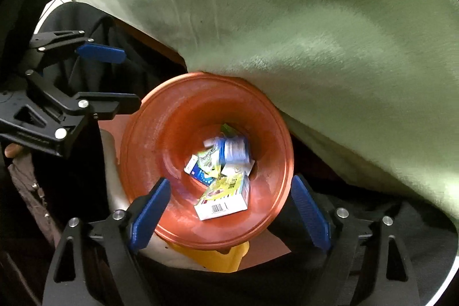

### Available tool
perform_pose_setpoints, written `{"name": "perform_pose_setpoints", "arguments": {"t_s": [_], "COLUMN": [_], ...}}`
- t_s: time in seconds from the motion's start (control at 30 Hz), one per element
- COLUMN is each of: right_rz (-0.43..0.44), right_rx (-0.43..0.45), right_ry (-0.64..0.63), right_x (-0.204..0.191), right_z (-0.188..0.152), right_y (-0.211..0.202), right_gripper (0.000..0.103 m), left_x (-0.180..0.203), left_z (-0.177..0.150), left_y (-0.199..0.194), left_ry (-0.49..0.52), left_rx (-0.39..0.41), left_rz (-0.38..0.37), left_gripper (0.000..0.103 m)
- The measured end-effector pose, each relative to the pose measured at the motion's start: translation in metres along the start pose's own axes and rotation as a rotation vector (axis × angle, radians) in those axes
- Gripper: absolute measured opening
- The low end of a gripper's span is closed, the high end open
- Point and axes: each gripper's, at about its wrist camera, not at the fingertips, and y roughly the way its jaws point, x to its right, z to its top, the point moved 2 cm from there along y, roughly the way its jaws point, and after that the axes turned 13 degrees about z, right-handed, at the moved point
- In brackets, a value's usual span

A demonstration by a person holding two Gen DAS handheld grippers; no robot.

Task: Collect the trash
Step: 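Drop the cupcake box and bottle cap into the orange bucket, then grasp the green-pink wrapper with the left tool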

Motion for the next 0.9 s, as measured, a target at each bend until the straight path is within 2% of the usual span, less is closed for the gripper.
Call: {"name": "perform_pose_setpoints", "arguments": {"t_s": [0.13, 0.23, 0.37, 0.47, 0.53, 0.57, 0.7, 0.9], "right_rz": [0.003, 0.018, 0.044, 0.054, 0.062, 0.053, -0.008, -0.023], "right_rx": [0.012, 0.044, 0.147, 0.242, 0.309, 0.337, 0.403, 0.453], "right_ry": [0.001, -0.012, -0.043, -0.073, -0.072, -0.063, -0.047, -0.061], "right_x": [0.0, -0.005, -0.01, -0.01, -0.004, 0.0, 0.013, 0.013], "right_z": [0.001, 0.006, 0.028, 0.05, 0.07, 0.081, 0.118, 0.148], "right_y": [-0.008, -0.03, -0.082, -0.122, -0.145, -0.154, -0.172, -0.175], "right_gripper": [0.084, 0.084, 0.084, 0.086, 0.087, 0.087, 0.087, 0.087], "left_x": [-0.005, -0.011, -0.039, -0.067, -0.083, -0.094, -0.117, -0.144], "left_z": [0.001, 0.007, 0.028, 0.049, 0.064, 0.077, 0.118, 0.205], "left_y": [-0.009, -0.025, -0.067, -0.104, -0.123, -0.133, -0.148, -0.146], "left_ry": [-0.014, -0.033, -0.087, -0.137, -0.16, -0.18, -0.212, -0.175], "left_rx": [0.021, 0.055, 0.165, 0.279, 0.352, 0.396, 0.474, 0.516], "left_rz": [-0.009, -0.012, 0.013, 0.075, 0.117, 0.158, 0.227, 0.274], "left_gripper": [0.08, 0.08, 0.08, 0.081, 0.085, 0.087, 0.087, 0.087]}}
